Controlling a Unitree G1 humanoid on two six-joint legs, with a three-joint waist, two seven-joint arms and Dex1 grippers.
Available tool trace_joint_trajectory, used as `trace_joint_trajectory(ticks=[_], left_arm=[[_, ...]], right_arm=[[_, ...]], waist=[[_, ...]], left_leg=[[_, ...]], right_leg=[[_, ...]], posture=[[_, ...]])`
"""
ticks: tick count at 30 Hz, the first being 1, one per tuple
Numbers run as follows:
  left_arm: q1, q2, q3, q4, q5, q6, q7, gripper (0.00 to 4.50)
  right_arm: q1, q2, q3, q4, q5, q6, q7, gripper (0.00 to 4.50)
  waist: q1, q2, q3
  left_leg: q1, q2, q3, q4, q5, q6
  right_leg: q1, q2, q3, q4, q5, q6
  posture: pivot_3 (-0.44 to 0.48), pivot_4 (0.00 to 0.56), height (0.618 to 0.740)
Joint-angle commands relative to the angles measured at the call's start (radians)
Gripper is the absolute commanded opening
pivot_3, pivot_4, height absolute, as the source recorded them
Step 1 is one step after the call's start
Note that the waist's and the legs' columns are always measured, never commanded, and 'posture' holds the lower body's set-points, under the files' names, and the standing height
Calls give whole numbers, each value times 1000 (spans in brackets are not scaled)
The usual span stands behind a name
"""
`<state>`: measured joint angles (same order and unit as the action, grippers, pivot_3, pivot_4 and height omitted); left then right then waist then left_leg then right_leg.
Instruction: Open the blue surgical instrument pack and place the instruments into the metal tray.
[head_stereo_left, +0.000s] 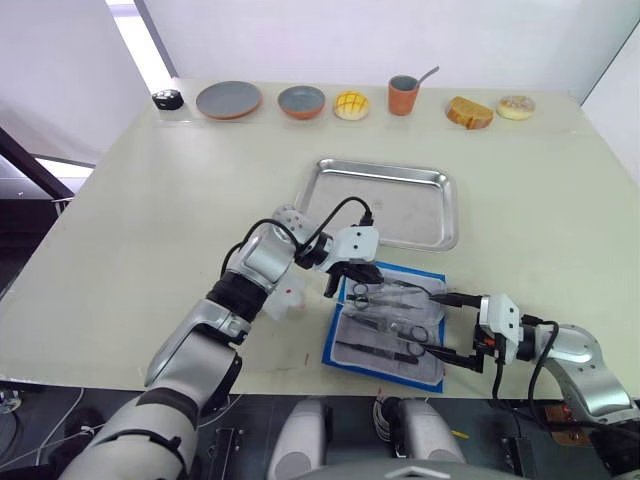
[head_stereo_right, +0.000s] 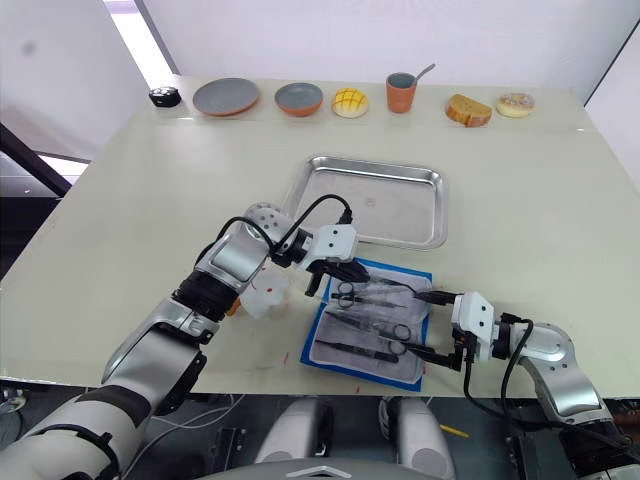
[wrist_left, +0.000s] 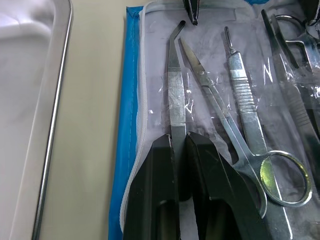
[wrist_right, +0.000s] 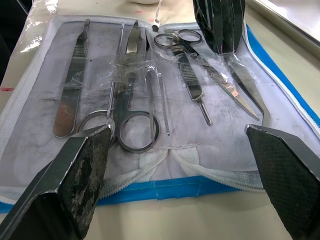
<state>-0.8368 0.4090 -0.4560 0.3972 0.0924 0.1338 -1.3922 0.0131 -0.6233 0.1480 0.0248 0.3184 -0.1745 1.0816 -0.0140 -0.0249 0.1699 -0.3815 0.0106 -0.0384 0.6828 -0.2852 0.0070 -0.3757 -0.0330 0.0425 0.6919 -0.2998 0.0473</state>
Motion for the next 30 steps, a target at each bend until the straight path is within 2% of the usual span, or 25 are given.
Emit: trace_joint_trajectory(ticks=[1,8,30], left_arm=[[-41,7,-26,-102,7,98,-36,20],[-81,36,-57,-190,23,217,-58,20],[-123,149,-74,-264,19,311,-110,20]], right_arm=[[21,-18,48,59,-105,64,-26,4500],[19,-27,62,56,-123,85,-30,4500],[5,-31,82,76,-134,95,-31,4500]], waist=[[-1,0,0],[-3,0,0],[-6,0,0]], left_leg=[[0,0,0,0,0,0],[0,0,0,0,0,0],[1,1,0,0,0,0]], right_leg=[[0,0,0,0,0,0],[0,1,0,0,0,0],[0,1,1,0,0,0]], posture=[[0,150,740],[0,150,740],[0,150,740]])
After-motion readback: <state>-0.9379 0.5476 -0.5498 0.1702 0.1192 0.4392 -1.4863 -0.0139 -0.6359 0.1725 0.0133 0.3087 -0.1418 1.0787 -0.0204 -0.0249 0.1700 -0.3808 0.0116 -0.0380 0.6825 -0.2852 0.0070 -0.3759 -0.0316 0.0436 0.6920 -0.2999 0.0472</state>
